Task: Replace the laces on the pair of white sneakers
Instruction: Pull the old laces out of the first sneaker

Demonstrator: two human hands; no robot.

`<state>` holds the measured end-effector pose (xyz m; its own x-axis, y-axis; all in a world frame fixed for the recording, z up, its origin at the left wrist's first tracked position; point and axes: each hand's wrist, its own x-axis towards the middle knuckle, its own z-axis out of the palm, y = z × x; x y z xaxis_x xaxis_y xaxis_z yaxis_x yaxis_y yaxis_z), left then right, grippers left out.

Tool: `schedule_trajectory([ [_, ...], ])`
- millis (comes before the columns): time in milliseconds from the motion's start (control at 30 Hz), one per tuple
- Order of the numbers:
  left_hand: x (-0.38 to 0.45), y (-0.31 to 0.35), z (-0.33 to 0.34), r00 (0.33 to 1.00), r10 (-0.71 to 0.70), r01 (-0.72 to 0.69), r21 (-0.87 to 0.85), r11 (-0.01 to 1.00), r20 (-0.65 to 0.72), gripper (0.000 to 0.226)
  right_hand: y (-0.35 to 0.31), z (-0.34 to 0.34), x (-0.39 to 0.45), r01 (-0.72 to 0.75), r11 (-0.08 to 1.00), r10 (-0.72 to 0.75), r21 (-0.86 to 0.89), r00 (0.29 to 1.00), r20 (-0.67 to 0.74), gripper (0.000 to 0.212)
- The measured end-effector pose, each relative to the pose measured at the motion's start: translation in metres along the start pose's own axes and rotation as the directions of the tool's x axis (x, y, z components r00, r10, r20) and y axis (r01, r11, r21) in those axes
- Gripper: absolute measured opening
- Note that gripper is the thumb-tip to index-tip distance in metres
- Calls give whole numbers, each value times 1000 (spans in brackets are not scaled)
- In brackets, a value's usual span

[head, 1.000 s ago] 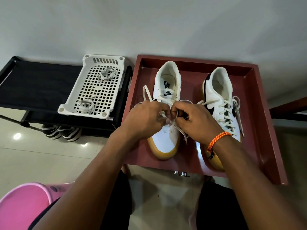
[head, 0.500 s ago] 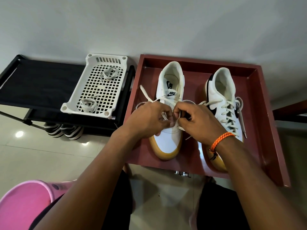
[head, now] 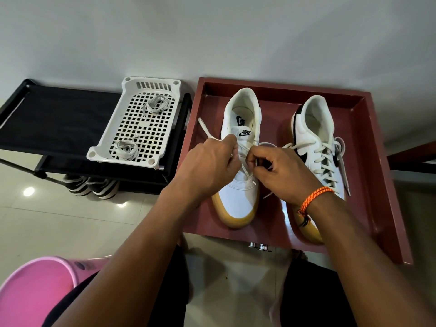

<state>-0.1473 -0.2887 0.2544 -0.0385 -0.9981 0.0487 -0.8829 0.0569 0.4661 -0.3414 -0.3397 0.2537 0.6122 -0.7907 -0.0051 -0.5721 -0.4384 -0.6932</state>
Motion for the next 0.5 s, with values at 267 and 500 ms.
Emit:
schedule_trajectory([
  [267,2,13,8,997,-52,60,158,986,-52,14,0,0,-1,7,1000,-7,15,1000,2,9],
  [500,2,4,3,994,-72,62,-108,992,-84,12,-5,3,-2,-5,1000,5,19,999,-33,14],
])
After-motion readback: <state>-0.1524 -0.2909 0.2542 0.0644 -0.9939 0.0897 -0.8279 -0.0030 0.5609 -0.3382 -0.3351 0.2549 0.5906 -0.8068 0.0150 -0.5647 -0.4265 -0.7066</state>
